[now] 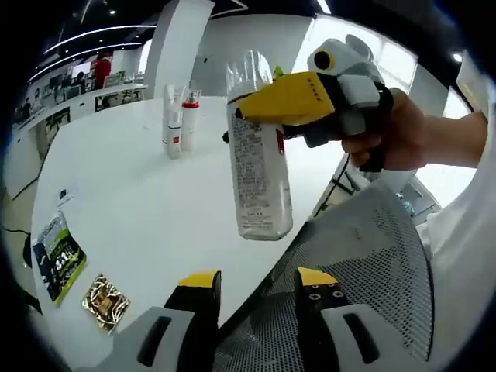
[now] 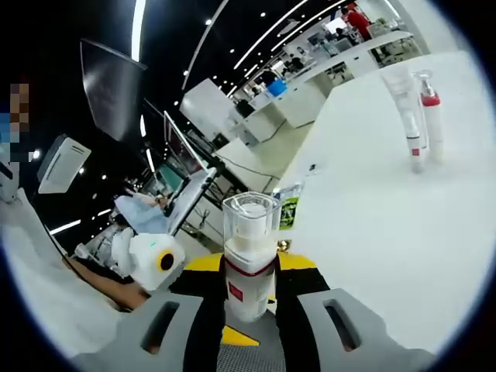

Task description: Arrange the skincare products in the storage area until every visible bottle or jar stands upright without overlapping.

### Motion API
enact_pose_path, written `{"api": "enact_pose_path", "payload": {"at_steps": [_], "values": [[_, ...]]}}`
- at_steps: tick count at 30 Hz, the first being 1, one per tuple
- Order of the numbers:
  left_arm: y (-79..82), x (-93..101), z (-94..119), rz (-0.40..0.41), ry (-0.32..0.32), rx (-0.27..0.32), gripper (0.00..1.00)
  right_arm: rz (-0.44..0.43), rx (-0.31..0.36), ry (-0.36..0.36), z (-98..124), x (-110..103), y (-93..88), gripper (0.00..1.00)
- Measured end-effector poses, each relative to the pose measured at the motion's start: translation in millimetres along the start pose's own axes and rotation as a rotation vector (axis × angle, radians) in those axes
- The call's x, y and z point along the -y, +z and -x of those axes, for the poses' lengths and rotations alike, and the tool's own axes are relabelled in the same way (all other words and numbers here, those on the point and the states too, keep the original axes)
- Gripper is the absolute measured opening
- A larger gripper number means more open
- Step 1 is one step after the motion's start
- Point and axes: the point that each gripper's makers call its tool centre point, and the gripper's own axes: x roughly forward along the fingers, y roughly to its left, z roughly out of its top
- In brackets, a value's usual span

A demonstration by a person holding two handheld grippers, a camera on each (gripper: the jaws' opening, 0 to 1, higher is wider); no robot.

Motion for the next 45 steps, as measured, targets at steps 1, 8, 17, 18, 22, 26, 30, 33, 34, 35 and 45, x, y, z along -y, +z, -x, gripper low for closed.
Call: {"api": "enact_pose_path", "payload": {"at_steps": [1,8,17,18,22,26,30,33,34,35,45], "values": [[-3.6,-6.7,1.0,-0.019,0.036,-0.02,0.39,0.0,0.006,-0.003,1.5,2.1,-0.4,0.22],[-16.9,-36.7,3.4,-0.193,0.243,-0.065,0.6,-0.003,0.021,0.003,3.3,7.7,-11.7,0.22],[-26.4,-47.9,-2.5,-0.261,0.313,-0.125,0.59,0.068,0.032,-0.01,15.2,26.6,-10.6,0.22],[-26.7,-49.3,-1.9,-0.264,0.323,-0.127,0.6,0.071,0.036,-0.01,16.4,30.2,-9.3,0.22],[-26.0,-54.5,0.8,-0.297,0.36,-0.135,0.68,0.098,0.061,-0.029,19.0,49.7,-1.2,0.22],[-29.3,-59.2,2.1,-0.298,0.38,-0.16,0.68,0.134,0.068,-0.059,17.9,65.3,10.5,0.22],[-29.5,-58.8,1.5,-0.303,0.378,-0.163,0.67,0.225,0.094,-0.066,17.9,70.5,31.9,0.22],[-32.8,-57.2,-1.3,-0.323,0.369,-0.191,0.66,0.316,0.099,-0.095,17.2,82.1,42.7,0.22],[-33.8,-57.2,-1.5,-0.325,0.366,-0.197,0.65,0.325,0.1,-0.107,17.3,85.7,44.9,0.22],[-34.3,-57.0,-0.9,-0.327,0.365,-0.204,0.63,0.336,0.109,-0.116,17.4,88.8,48.0,0.22],[-29.4,-56.5,0.4,-0.356,0.385,-0.192,0.65,0.483,0.108,-0.237,22.3,142.9,70.3,0.22]]}}
